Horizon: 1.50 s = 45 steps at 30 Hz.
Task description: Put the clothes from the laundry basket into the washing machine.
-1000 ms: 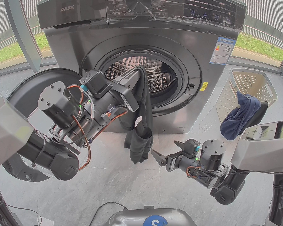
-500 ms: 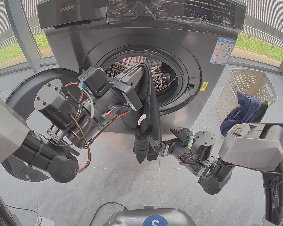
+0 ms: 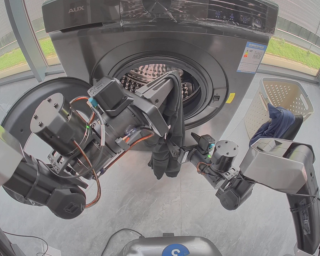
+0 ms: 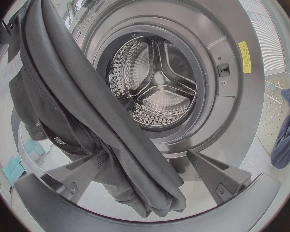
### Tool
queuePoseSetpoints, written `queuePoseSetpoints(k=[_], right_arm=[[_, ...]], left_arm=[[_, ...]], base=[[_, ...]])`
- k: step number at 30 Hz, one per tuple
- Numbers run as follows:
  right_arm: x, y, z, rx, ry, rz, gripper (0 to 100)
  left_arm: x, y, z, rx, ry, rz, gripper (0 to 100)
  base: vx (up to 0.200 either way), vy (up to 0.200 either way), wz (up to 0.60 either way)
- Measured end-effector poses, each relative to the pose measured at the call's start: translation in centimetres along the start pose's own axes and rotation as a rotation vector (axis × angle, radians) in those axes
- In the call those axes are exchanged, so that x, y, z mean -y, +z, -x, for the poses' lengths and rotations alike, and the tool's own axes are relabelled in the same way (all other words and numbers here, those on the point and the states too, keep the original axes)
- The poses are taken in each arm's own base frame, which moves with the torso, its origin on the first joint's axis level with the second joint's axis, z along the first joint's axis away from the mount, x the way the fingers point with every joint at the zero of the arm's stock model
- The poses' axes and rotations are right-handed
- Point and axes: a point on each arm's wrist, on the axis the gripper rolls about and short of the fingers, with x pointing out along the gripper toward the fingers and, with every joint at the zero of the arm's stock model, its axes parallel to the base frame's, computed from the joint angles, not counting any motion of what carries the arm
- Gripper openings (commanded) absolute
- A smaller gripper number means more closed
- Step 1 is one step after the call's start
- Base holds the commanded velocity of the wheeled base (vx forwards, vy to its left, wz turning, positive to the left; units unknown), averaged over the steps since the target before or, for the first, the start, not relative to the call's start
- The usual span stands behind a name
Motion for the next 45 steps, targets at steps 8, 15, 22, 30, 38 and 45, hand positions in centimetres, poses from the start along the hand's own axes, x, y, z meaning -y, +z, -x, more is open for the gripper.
queuePoseSetpoints(k=[8,15,22,30,38,45], right_arm=[[0.5,-1.2,-0.6,-0.013,0.039,0.001,100],[0.6,-2.0,-1.5,0.005,0.048,0.012,100],[0.5,-2.5,-2.1,0.02,0.054,0.014,0],[0.7,-2.5,-2.1,0.019,0.05,0.01,0],[1.9,-0.6,-1.7,0.034,0.02,0.009,0],[2.8,2.8,0.0,0.05,-0.006,0.01,0]], left_arm=[[0.4,0.4,0.1,0.006,-0.015,0.003,0],[0.4,0.7,0.2,0.013,-0.017,0.002,0],[0.4,1.0,0.2,0.021,-0.013,0.001,0],[-0.4,1.0,0.5,0.015,0.018,-0.009,0],[-3.8,0.1,2.1,-0.04,0.138,-0.047,0],[-6.3,-3.2,4.8,-0.189,0.238,-0.047,0]], base=[[0.0,0.0,0.0],[0.0,0.0,0.0],[0.0,0.0,0.0],[0.0,0.0,0.0],[0.0,0.0,0.0],[0.0,0.0,0.0]])
